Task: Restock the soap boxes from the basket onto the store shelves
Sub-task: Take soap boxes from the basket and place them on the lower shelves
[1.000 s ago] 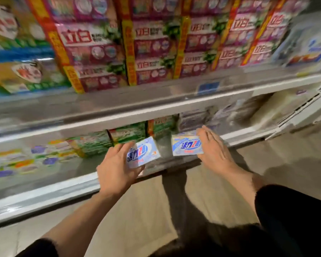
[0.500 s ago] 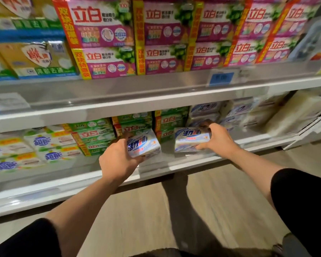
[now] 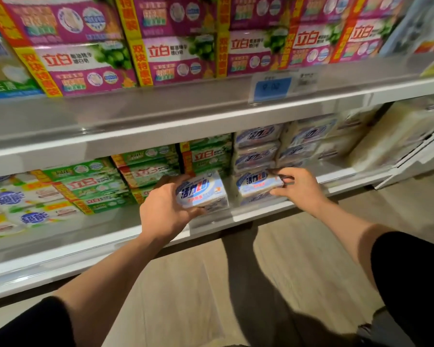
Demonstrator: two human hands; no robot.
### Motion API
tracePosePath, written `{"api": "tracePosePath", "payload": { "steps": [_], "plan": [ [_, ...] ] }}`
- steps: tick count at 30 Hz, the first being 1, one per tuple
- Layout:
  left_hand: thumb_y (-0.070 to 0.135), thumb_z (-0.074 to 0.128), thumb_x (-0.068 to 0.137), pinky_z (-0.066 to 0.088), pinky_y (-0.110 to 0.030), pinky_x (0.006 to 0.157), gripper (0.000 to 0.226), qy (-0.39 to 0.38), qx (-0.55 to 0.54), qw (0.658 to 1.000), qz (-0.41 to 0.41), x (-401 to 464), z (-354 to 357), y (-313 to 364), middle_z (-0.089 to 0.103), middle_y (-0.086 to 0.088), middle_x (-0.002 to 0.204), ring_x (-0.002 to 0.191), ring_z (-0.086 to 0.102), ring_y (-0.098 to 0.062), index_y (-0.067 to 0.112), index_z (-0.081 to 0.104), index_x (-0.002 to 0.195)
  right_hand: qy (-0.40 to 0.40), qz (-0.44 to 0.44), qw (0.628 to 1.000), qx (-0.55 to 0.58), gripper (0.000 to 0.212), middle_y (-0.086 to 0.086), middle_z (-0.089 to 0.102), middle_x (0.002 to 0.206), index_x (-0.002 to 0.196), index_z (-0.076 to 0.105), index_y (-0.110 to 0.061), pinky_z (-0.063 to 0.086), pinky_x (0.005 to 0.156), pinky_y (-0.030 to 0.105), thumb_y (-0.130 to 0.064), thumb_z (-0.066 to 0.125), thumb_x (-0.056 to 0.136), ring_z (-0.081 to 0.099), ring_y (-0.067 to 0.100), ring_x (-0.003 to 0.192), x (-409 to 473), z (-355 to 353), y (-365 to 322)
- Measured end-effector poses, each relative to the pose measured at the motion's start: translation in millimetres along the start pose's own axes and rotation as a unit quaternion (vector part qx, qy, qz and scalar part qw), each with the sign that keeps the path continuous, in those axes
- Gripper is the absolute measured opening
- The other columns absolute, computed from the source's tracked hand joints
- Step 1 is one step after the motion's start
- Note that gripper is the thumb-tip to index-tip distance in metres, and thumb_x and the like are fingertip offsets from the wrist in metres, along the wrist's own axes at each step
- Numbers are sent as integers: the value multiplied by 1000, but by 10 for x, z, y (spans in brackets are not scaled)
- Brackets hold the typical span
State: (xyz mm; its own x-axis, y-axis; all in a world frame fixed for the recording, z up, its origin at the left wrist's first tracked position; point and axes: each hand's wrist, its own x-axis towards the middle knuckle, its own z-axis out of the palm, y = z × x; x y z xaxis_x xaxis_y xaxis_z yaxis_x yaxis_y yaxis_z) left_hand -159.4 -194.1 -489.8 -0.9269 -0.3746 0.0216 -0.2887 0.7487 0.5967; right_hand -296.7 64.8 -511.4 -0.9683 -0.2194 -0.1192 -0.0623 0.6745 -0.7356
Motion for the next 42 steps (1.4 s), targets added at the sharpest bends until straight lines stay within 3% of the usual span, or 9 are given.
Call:
{"api": "tracePosePath", "payload": {
  "steps": [5,8,12,18,21,28,35,39,42],
  "plan": [
    [48,89,57,53,-32,76,78,20,-53,998,11,125,50,279,70,4,110,98,65,-20,24,58,124,118,-89,987,57,36,14,67,87,91,67,-9,52,82,48,-35,71,67,63,29,83,-92,29,-202],
    [42,92,56,55,-34,79,77,12,-80,996,32,171,64,424,70,4,108,96,66,-18,24,59,123,-12,-83,979,188,66,7,70,101,107,68,-13,52,88,36,-53,79,56,65,19,96,-41,34,-490],
    [42,94,51,54,-31,85,85,3,-114,992,55,179,86,536,68,8,107,98,64,-12,23,58,126,-137,-76,972,175,69,0,67,115,128,57,-17,51,90,27,-19,87,65,62,16,110,-89,1,-631],
    [33,92,58,50,-28,76,64,17,-176,984,40,218,219,820,59,10,89,90,63,-14,17,59,111,34,-59,960,271,26,-11,73,87,91,66,-18,50,77,16,-10,81,71,67,4,88,-202,-40,-400],
    [28,85,71,36,-17,59,42,1,-188,982,-9,205,402,959,48,7,76,73,52,-11,14,52,93,138,-39,957,254,15,6,72,83,93,69,-5,53,68,29,-12,75,80,70,16,83,-229,-11,-287],
    [28,71,87,39,-29,94,56,-40,-153,986,-51,91,750,773,58,-10,132,122,52,-26,5,51,133,104,109,943,296,24,9,67,113,107,66,-17,40,105,38,-31,48,99,58,22,113,-212,99,46],
    [3,60,92,44,-39,106,43,-107,-270,952,-94,51,902,624,59,1,126,122,55,-19,9,50,133,85,157,918,354,44,-2,51,137,136,51,-12,23,96,22,-17,55,93,43,9,124,-249,83,24],
    [0,50,94,44,-27,97,49,-158,-205,965,-45,-4,818,588,56,0,136,122,53,-16,17,44,140,79,163,924,336,44,-9,45,139,141,46,-14,20,96,21,-21,47,98,35,4,125,-321,90,-18],
    [9,53,96,33,-38,113,57,-182,-105,977,-26,-159,615,603,43,-6,150,137,38,-27,15,33,149,165,164,943,237,43,0,42,146,143,43,-15,26,104,26,-23,41,101,36,16,135,-521,73,-83]
  ]
}}
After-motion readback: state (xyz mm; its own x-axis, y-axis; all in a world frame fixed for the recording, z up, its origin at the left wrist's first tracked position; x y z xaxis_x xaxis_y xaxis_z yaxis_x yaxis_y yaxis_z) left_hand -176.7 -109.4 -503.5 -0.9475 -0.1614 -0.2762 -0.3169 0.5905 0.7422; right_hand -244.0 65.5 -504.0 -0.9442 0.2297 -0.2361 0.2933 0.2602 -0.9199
